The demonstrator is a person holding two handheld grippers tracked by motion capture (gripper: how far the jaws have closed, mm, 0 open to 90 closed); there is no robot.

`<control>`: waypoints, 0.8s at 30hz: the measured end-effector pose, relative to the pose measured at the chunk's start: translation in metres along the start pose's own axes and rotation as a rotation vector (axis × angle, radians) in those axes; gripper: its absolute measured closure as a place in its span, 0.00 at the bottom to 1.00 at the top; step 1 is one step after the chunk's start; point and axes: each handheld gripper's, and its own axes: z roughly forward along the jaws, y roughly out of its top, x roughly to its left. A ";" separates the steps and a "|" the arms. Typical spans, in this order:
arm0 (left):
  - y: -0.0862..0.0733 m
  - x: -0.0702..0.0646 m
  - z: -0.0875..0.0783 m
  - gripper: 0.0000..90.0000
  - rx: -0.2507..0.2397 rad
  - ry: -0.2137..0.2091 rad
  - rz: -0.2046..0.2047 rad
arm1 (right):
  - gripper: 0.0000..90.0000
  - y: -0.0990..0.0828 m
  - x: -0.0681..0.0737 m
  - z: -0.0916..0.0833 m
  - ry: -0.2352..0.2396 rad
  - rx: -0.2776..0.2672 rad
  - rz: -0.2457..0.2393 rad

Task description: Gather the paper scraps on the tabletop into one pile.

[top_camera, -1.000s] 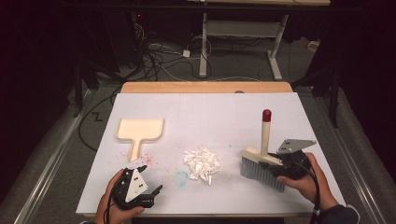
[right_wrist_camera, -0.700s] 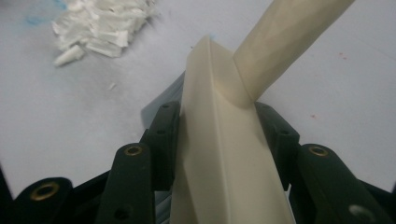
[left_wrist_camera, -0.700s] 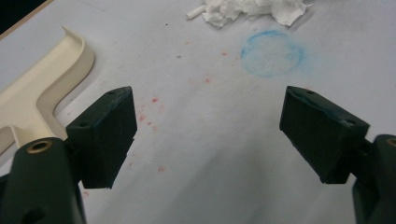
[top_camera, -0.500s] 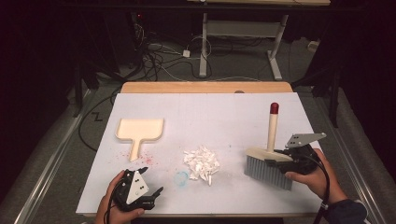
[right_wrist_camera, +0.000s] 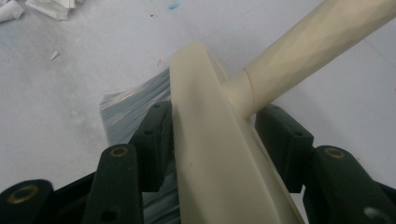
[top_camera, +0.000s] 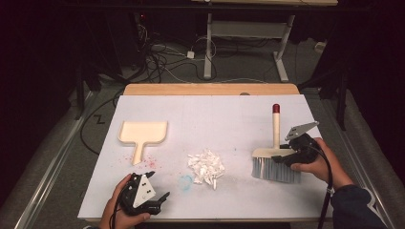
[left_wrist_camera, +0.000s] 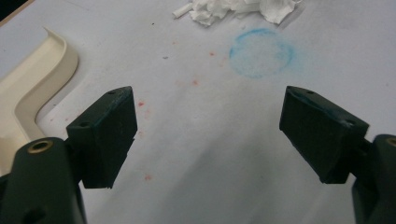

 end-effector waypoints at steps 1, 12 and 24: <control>0.000 0.000 0.000 0.20 -0.004 -0.002 -0.004 | 0.54 0.001 -0.004 0.001 0.020 0.000 -0.003; -0.001 0.000 0.000 0.20 -0.003 -0.004 -0.004 | 0.50 0.008 -0.015 0.005 -0.119 0.065 -0.045; 0.000 0.000 0.000 0.20 -0.004 -0.006 -0.003 | 0.43 0.008 -0.007 0.002 -0.212 -0.084 0.005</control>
